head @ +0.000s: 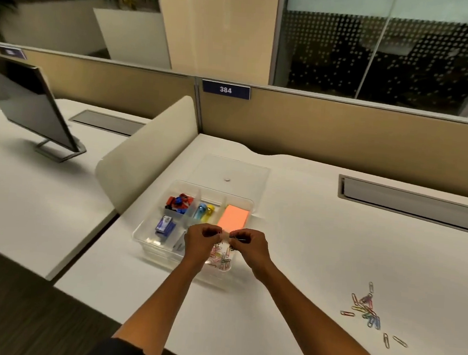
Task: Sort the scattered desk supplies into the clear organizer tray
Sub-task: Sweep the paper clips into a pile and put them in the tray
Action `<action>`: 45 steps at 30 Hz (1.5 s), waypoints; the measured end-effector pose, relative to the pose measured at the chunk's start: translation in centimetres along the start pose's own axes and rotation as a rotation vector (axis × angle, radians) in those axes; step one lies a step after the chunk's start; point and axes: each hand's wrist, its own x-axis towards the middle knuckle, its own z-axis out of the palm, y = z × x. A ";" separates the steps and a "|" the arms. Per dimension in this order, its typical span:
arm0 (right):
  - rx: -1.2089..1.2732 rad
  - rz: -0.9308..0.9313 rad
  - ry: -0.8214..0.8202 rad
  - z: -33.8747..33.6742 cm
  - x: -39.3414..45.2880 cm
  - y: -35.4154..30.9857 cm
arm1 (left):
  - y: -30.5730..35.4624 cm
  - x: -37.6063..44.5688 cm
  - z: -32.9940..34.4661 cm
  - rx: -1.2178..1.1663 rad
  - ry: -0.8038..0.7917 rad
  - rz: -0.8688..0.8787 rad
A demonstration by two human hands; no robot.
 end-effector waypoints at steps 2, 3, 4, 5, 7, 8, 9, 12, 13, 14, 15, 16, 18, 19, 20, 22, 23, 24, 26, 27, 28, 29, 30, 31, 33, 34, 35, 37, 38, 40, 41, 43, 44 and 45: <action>-0.141 -0.053 -0.005 1.0 0.2 0.0 | -0.4 -0.1 -0.7 0.093 0.013 0.021; -0.204 -0.079 -0.007 1.4 0.4 -0.1 | -0.6 -0.1 -0.9 0.131 0.011 0.029; -0.271 -0.106 -0.009 1.7 0.5 -0.1 | -0.8 -0.1 -1.0 0.162 0.009 0.036; -0.334 -0.132 -0.011 2.0 0.6 -0.1 | -1.0 0.0 -1.1 0.192 0.006 0.042; -0.438 -0.180 -0.021 2.4 0.7 0.0 | -1.4 0.1 -1.2 0.252 -0.010 0.058; -0.479 -0.200 -0.032 2.5 0.7 0.0 | -1.6 0.0 -1.1 0.278 -0.025 0.071; -0.513 -0.218 -0.044 2.6 0.6 0.0 | -1.7 0.0 -1.0 0.300 -0.041 0.089; -0.584 -0.253 -0.061 2.5 0.6 0.3 | -1.8 -0.1 -0.8 0.339 -0.069 0.143; -0.603 -0.259 -0.062 2.4 0.6 0.4 | -1.8 0.0 -0.7 0.337 -0.068 0.152; -0.620 -0.263 -0.065 2.3 0.6 0.6 | -1.9 0.0 -0.7 0.332 -0.061 0.154; -0.634 -0.264 -0.071 2.1 0.7 0.7 | -1.9 0.1 -0.7 0.330 -0.051 0.150; -0.641 -0.267 -0.074 2.0 0.7 0.8 | -2.0 0.2 -0.6 0.331 -0.043 0.145; -0.645 -0.280 -0.069 1.6 0.7 0.9 | -2.1 0.4 -0.5 0.334 -0.031 0.143; -0.643 -0.290 -0.053 1.3 0.7 0.9 | -2.1 0.4 -0.3 0.334 -0.029 0.150; -0.634 -0.298 -0.030 1.0 0.7 1.0 | -2.1 0.5 -0.1 0.334 -0.030 0.156; -0.604 -0.309 0.031 0.3 0.6 1.2 | -1.8 0.4 0.5 0.330 -0.037 0.177; -0.588 -0.308 0.064 -0.3 0.6 1.3 | -1.6 0.3 1.0 0.323 -0.042 0.184; -0.574 -0.306 0.094 -0.9 0.5 1.5 | -1.4 0.2 1.5 0.316 -0.043 0.187; -0.555 -0.295 0.150 -2.4 0.3 2.1 | -0.9 -0.2 2.8 0.305 -0.048 0.212; -0.548 -0.286 0.176 -3.2 0.2 2.4 | -0.7 -0.3 3.5 0.300 -0.053 0.236; -0.540 -0.277 0.203 -4.2 0.0 2.8 | -0.4 -0.6 4.4 0.290 -0.063 0.261; -0.533 -0.265 0.229 -5.2 -0.3 3.1 | -0.2 -0.8 5.3 0.276 -0.075 0.282; -0.523 -0.251 0.253 -6.1 -0.6 3.4 | 0.1 -1.1 6.0 0.256 -0.092 0.294; -0.511 -0.231 0.283 -7.1 -1.0 3.8 | 0.5 -1.4 7.0 0.233 -0.117 0.312; -0.491 -0.193 0.347 -9.2 -1.9 4.7 | 1.0 -2.0 8.8 0.200 -0.172 0.353; -0.488 -0.179 0.377 -10.2 -2.4 5.1 | 1.2 -2.4 9.8 0.192 -0.201 0.367; -0.490 -0.167 0.403 -11.1 -3.0 5.6 | 1.3 -2.7 10.6 0.182 -0.231 0.378; -0.512 -0.143 0.465 -13.0 -4.2 6.7 | 1.3 -3.4 12.5 0.180 -0.316 0.386; -0.526 -0.128 0.498 -13.9 -4.8 7.2 | 1.2 -3.8 13.5 0.186 -0.366 0.387; -0.555 -0.100 0.550 -15.6 -6.0 8.2 | 0.8 -4.5 15.1 0.211 -0.465 0.387; -0.562 -0.081 0.577 -16.6 -6.6 8.7 | 0.5 -5.0 16.1 0.232 -0.519 0.390; -0.564 -0.049 0.640 -18.4 -7.9 9.7 | -0.2 -5.9 17.8 0.291 -0.614 0.404; -0.572 -0.036 0.672 -19.3 -8.6 10.1 | -0.6 -6.4 18.6 0.324 -0.655 0.410; -0.581 -0.024 0.699 -20.0 -9.3 10.4 | -1.1 -6.8 19.2 0.360 -0.690 0.426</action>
